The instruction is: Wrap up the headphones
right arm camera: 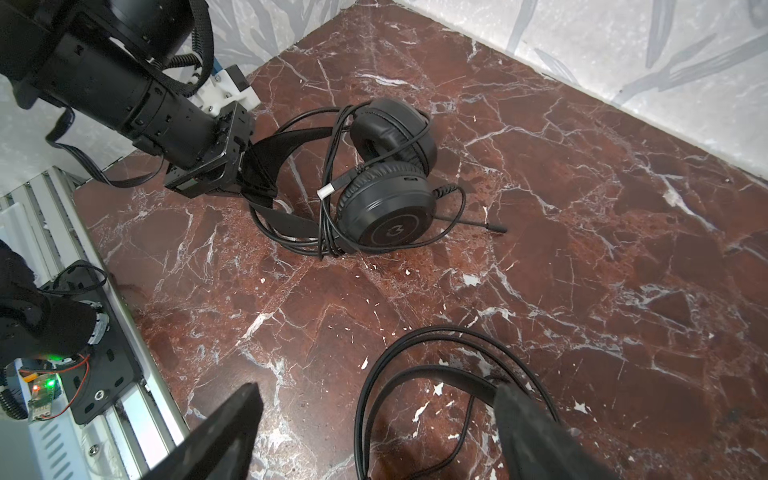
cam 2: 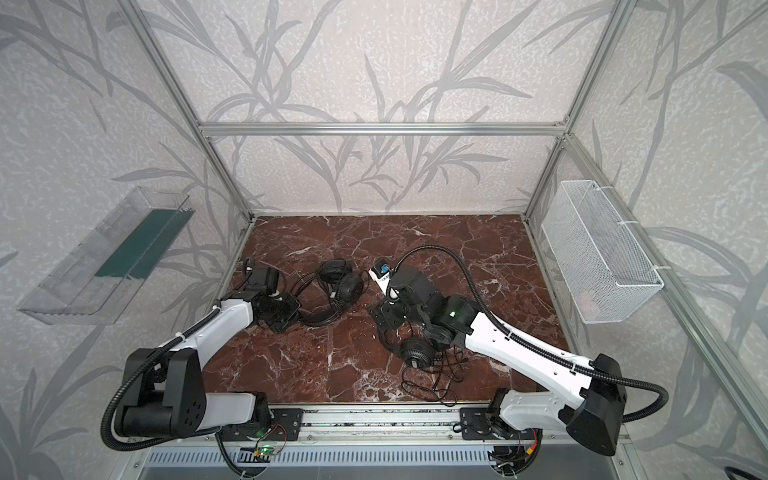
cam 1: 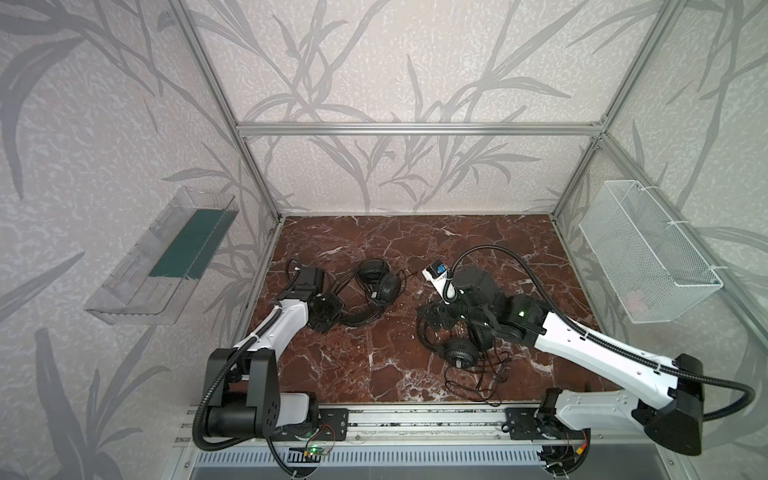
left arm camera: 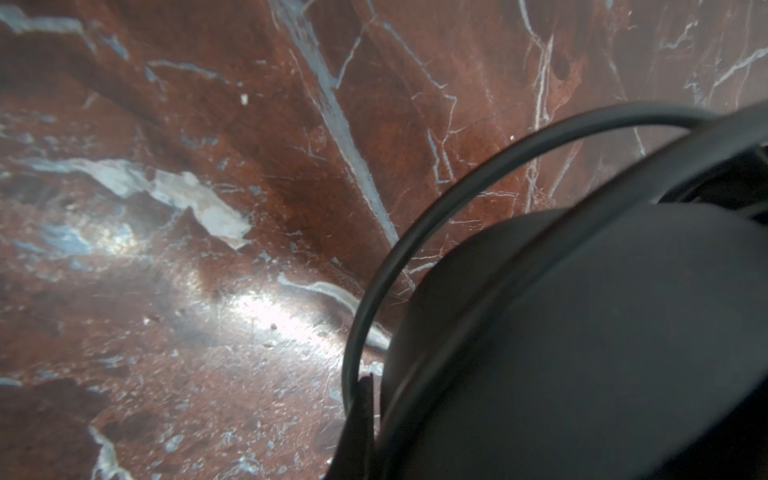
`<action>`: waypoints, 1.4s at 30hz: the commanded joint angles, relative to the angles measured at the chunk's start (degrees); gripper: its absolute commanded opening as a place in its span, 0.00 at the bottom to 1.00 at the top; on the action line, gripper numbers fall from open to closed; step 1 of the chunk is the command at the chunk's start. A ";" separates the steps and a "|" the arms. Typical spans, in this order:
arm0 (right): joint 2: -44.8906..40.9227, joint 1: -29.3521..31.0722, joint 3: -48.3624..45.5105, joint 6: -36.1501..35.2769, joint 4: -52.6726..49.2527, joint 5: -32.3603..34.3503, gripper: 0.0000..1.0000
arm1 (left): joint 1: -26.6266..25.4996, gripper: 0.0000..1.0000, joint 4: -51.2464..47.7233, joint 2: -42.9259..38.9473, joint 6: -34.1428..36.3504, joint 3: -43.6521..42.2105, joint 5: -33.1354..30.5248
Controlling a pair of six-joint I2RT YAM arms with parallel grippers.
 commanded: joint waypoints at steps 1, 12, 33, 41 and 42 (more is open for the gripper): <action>-0.29 -0.28 -0.82 0.79 1.53 -0.49 0.89 | 0.22 0.00 2.84 0.17 -0.97 -0.63 1.76; -0.34 -0.29 -1.46 1.03 2.01 -0.92 0.89 | 0.26 0.13 2.14 1.20 -1.41 -1.38 1.02; -0.07 -0.29 -2.34 1.38 2.22 -1.29 0.88 | 0.30 0.44 -1.66 -1.18 -0.62 0.71 -0.05; -1.77 -0.37 -3.52 1.50 2.35 -0.58 0.89 | 0.40 0.69 -6.97 -7.52 -0.43 4.27 -1.18; -2.22 -0.33 -3.65 1.63 2.33 -0.63 0.90 | 0.39 0.77 -8.41 -8.65 -0.24 5.10 -2.12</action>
